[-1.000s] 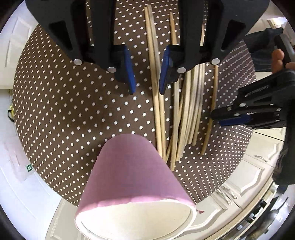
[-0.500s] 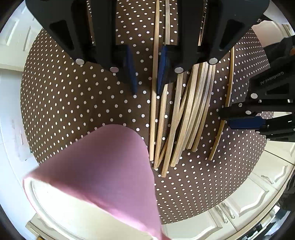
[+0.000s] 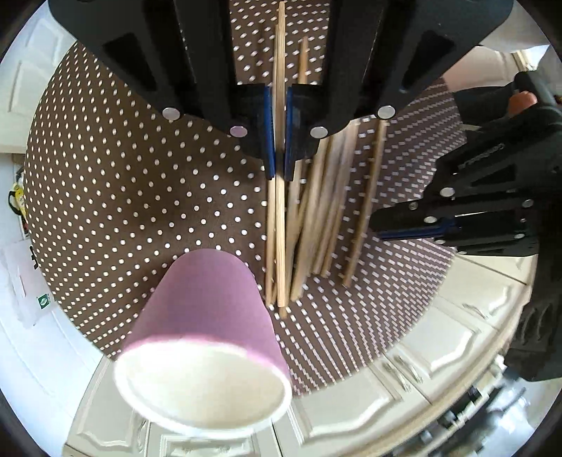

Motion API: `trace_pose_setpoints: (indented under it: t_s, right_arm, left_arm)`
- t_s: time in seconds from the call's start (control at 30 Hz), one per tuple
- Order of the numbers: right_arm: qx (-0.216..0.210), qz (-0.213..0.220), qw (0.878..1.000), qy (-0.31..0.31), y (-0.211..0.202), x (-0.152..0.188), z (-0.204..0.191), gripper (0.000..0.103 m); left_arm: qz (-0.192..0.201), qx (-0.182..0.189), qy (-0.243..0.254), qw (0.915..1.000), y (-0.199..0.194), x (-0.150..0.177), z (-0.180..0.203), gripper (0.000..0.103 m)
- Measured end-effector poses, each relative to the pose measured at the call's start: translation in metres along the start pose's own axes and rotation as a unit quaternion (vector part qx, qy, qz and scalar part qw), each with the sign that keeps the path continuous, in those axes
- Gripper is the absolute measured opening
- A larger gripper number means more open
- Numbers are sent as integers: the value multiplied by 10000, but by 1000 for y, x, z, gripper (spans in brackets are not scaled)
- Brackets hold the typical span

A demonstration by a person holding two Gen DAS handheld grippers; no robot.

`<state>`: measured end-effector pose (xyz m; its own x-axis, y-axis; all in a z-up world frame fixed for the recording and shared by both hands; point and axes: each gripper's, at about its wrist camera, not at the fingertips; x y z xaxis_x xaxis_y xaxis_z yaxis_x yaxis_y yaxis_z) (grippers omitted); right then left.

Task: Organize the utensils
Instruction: 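Lift the chopstick upright with the right gripper toward the pink cup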

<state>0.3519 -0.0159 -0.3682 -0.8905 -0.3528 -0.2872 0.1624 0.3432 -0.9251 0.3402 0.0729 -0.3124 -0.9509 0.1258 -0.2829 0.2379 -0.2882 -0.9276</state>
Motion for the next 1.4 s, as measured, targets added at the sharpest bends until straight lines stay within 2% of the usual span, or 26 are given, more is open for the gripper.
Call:
trace_pose_setpoints:
  t_s: [0.2, 0.43, 0.57, 0.77, 0.93, 1.07, 1.13, 1.17, 1.3, 1.4]
  right_arm:
    - [-258, 755, 9962, 346, -50, 18, 5, 4]
    - [-406, 1582, 9828, 864, -100, 39, 28, 4]
    - [-252, 1961, 9744, 1071, -126, 39, 33, 4]
    - [132, 2531, 9537, 1621, -153, 53, 28, 4]
    - [493, 2979, 9294, 2124, -168, 65, 6, 4]
    - [690, 3175, 9179, 2277, -171, 65, -14, 4]
    - [777, 3126, 9173, 2343, -169, 67, -20, 4]
    - [833, 3063, 9172, 2409, -168, 67, -22, 4]
    - [819, 2666, 9214, 2704, -149, 74, -21, 4]
    - [801, 2376, 9259, 2826, -130, 81, -20, 4]
  left_arm:
    - [594, 178, 848, 9945, -58, -5, 34, 5]
    - [819, 292, 1727, 9811, -90, -12, 79, 5]
    - [970, 475, 2010, 9736, -100, -17, 85, 5]
    - [1147, 835, 2588, 9555, -118, -22, 89, 5]
    - [1157, 1152, 3108, 9364, -138, -26, 81, 5]
    - [1188, 1378, 3202, 9297, -147, -29, 69, 5]
    - [1081, 1330, 3192, 9321, -144, -32, 62, 6]
    - [951, 1309, 3111, 9365, -139, -34, 56, 6]
    - [210, 1349, 2247, 9648, -102, -38, 23, 6]
    - [-230, 1062, 1781, 9780, -67, -31, 6, 7]
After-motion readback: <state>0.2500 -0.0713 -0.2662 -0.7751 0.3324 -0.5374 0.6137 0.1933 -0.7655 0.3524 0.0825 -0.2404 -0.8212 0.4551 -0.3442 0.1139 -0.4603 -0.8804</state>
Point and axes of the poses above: each gripper's, at about its wrist camera, not at the fingertips, and y roughly the way its jaws point, z to its right, x to its underside, and after that the axes turned 3 degrees about z, right-handed
